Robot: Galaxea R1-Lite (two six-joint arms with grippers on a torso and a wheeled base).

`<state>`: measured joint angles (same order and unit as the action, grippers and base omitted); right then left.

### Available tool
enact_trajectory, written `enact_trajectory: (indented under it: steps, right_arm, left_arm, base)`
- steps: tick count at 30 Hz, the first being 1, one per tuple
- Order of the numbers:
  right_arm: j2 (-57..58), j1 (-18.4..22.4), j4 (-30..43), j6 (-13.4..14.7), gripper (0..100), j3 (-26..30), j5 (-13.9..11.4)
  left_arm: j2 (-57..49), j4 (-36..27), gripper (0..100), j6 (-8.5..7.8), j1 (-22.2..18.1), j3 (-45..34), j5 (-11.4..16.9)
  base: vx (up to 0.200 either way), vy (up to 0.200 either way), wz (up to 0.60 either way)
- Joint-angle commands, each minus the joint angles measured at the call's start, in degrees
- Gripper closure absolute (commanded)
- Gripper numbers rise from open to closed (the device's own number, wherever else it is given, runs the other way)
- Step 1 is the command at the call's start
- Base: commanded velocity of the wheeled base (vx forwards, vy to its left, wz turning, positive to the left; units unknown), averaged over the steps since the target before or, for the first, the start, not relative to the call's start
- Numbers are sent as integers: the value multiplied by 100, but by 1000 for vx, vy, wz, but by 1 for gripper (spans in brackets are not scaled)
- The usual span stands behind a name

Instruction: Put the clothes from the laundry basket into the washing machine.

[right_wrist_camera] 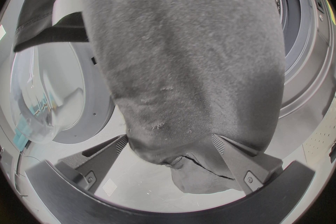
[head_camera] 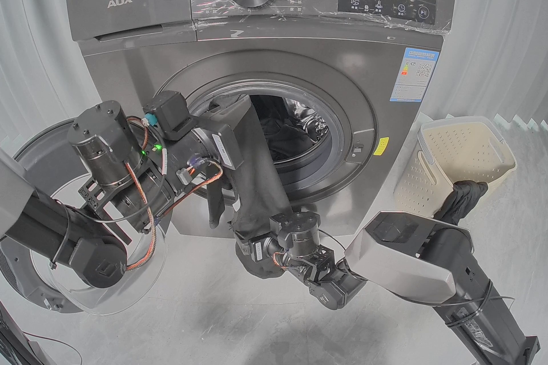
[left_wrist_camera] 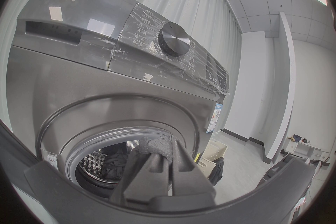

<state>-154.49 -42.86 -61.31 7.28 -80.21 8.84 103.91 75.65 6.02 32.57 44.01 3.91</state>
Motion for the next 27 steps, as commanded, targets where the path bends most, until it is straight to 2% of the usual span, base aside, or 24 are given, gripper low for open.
enact_trajectory:
  steps: [1,10,11,19,23,27]
  right_arm:
    - [-20,32,-13,2,0,-21,4]
    - [-116,-56,-48,2,0,-170,4]
    - [-178,-56,-66,2,100,-232,4]
    - [-160,-20,-118,19,100,-188,13]
    - [156,-47,-435,-7,100,357,13]
    - [877,-56,-725,-192,100,1491,-75]
  left_arm:
    - [-3,2,100,4,3,-15,4]
    - [-3,11,100,22,3,-15,4]
    - [-3,11,100,57,3,-33,4]
    - [-3,28,100,101,-32,-77,4]
    - [15,28,100,92,-49,-77,4]
    - [33,28,100,83,-76,-77,-5]
  base:
    - [0,0,0]
    - [0,0,0]
    - [0,0,0]
    - [0,0,0]
    - [0,0,0]
    - [0,0,0]
